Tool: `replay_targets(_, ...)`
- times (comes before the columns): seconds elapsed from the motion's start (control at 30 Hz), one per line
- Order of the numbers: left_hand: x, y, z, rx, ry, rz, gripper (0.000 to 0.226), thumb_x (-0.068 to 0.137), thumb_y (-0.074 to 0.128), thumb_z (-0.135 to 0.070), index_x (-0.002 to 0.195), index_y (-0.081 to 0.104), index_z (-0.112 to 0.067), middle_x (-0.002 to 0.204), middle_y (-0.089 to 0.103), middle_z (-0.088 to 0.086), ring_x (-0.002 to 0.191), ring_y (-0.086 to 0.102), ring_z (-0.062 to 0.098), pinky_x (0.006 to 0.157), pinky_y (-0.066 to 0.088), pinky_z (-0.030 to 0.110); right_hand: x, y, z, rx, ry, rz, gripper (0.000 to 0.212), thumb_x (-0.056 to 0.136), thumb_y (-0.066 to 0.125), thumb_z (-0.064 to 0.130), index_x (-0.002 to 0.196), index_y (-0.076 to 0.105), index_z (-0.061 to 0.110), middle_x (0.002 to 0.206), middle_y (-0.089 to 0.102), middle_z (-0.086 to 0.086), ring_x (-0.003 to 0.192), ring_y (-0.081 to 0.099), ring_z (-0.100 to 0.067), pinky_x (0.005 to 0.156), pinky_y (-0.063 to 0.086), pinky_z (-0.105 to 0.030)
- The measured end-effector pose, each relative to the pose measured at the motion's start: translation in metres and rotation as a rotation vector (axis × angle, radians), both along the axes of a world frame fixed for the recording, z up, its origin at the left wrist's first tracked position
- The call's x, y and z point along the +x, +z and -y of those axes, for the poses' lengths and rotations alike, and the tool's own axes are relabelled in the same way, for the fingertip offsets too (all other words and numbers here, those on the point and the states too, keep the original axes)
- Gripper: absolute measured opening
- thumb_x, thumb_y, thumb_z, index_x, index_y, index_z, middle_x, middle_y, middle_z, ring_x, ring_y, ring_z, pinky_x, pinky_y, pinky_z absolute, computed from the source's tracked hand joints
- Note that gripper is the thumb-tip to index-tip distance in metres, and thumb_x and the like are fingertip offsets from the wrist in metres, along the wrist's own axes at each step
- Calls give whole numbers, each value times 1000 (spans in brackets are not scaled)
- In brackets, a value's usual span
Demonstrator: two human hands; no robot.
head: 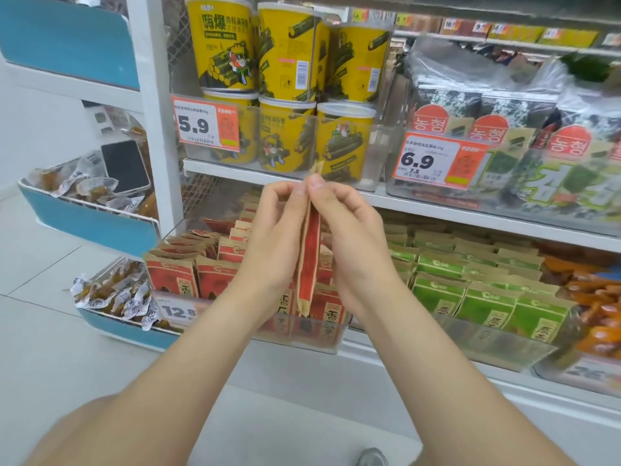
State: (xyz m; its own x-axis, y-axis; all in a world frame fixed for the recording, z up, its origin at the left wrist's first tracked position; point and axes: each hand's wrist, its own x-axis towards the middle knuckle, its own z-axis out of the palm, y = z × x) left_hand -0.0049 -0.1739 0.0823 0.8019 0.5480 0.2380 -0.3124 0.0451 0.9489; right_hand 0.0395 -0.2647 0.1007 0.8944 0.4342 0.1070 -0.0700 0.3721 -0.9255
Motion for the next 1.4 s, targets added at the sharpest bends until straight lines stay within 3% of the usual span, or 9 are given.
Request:
replay_targets(0.13, 0, -1, 3, -120, -75, 28, 47, 104, 59, -44, 131, 61, -5, 128, 71, 25, 123, 69, 40, 108, 53, 63, -3, 1, 0, 21, 16, -35, 43, 96, 80, 34, 120, 68, 1, 96, 75, -9, 85, 72, -20, 79, 59, -36)
replay_targets(0.23, -4, 1, 4, -136, -43, 47, 41, 97, 65, -44, 120, 64, -11, 127, 71, 26, 116, 71, 41, 95, 55, 54, -2, 1, 2, 17, 22, -27, 49, 96, 79, 38, 124, 68, 0, 96, 75, -8, 85, 72, -21, 78, 59, -36)
replay_targets(0.37, -8, 0, 4, 36, 26, 41, 29, 106, 63, -42, 114, 63, -14, 102, 76, 6, 91, 71, 14, 80, 52, 36, 1, 1, 4, 26, 46, -57, 50, 98, 78, 38, 126, 68, -2, 99, 74, -12, 85, 71, -21, 67, 60, -31)
replay_targets(0.5, -10, -1, 4, 283, 144, 36, 25, 113, 51, -35, 103, 61, -14, 80, 65, -14, 75, 61, 4, 71, 47, 25, 2, -6, -1, 4, -6, -42, 31, 94, 83, 35, 108, 76, 8, 97, 78, -16, 88, 73, -23, 83, 61, -42)
replay_targets(0.63, -12, -3, 1, 386, 173, 20, 28, 117, 38, -27, 97, 53, -14, 76, 55, -12, 72, 51, 7, 66, 42, 26, 4, -10, -7, 20, -69, -25, 15, 100, 77, 25, 100, 79, 11, 88, 74, -9, 82, 66, -20, 80, 55, -39)
replay_targets(0.93, -12, -2, -14, 419, 96, 13, 28, 118, 39, -21, 102, 58, -9, 86, 59, -2, 77, 53, 10, 70, 45, 25, 6, -13, -7, -70, -109, 83, 28, 100, 76, 30, 101, 81, 2, 101, 78, -26, 82, 69, -24, 79, 59, -40)
replay_targets(1.13, -12, -3, -21, 286, 148, 2, 26, 116, 40, -28, 95, 54, -23, 89, 62, -2, 82, 55, 18, 77, 46, 42, 12, -11, 0, -327, 30, 243, 20, 95, 81, 29, 104, 72, 14, 103, 79, -6, 87, 70, -7, 77, 54, -22)
replay_targets(1.23, -14, -1, -23, 215, 178, 29, 23, 116, 44, -29, 102, 58, -17, 105, 71, 15, 94, 65, 32, 91, 54, 59, 9, -15, -1, -417, 112, 245, 30, 96, 78, 44, 110, 64, 22, 112, 79, -3, 98, 77, -21, 86, 61, -36)
replay_targets(1.4, -18, 3, -26, 199, 53, 64, 15, 110, 61, -28, 112, 65, -13, 107, 74, 7, 96, 70, 19, 86, 57, 51, 6, -11, -1, -289, -28, 354, 41, 105, 66, 44, 108, 60, 4, 92, 76, -22, 74, 69, -31, 74, 59, -61)
